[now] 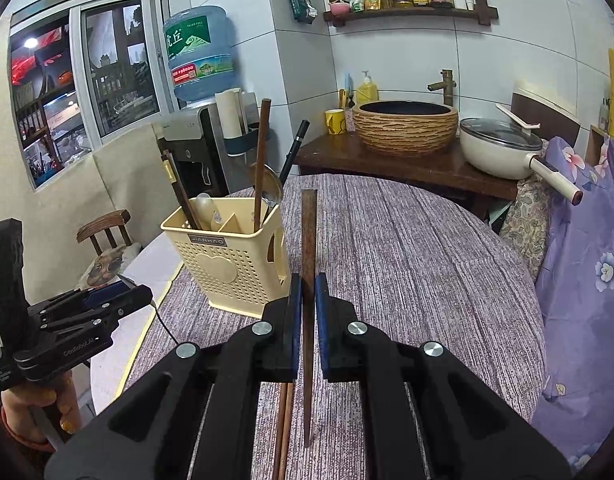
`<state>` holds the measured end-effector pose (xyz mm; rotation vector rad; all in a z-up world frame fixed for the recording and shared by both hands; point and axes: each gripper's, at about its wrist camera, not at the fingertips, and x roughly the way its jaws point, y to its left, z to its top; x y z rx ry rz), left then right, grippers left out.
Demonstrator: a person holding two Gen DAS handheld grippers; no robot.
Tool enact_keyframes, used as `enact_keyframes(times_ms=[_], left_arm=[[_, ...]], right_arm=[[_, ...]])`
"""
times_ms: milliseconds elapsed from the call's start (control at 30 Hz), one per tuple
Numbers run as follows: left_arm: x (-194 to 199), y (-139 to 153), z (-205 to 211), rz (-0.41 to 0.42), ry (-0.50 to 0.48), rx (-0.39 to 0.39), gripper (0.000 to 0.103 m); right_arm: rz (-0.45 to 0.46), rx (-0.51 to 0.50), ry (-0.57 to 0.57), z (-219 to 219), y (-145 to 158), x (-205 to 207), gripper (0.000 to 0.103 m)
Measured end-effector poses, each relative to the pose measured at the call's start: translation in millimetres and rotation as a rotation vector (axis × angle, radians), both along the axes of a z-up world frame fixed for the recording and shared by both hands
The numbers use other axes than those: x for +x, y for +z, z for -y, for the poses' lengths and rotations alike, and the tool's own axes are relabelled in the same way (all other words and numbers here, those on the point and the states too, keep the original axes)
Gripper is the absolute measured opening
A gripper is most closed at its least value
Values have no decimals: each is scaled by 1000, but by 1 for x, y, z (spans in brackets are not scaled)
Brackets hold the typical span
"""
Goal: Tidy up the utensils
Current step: 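Lift the spoon and brown chopstick toward the cream holder with both tools, then lower the spoon and brown chopstick into the cream holder and open both tools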
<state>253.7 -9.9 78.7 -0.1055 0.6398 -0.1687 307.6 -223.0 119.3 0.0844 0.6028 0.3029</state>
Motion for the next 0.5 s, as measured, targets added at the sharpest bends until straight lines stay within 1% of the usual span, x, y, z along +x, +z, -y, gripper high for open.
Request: enact_keyframes(times_ms=[167, 267, 367, 500], left_arm=[[0, 8, -5, 7, -4, -6, 37], [0, 16, -5, 24, -3, 16, 37], [1, 24, -9, 33, -10, 8, 37], [5, 44, -14, 66, -5, 7, 37]], right_arm=[[21, -2, 16, -2, 11, -5, 8], [32, 11, 40, -5, 21, -8, 8], [45, 32, 75, -10, 34, -11, 8], [91, 53, 125, -24, 57, -16, 8]])
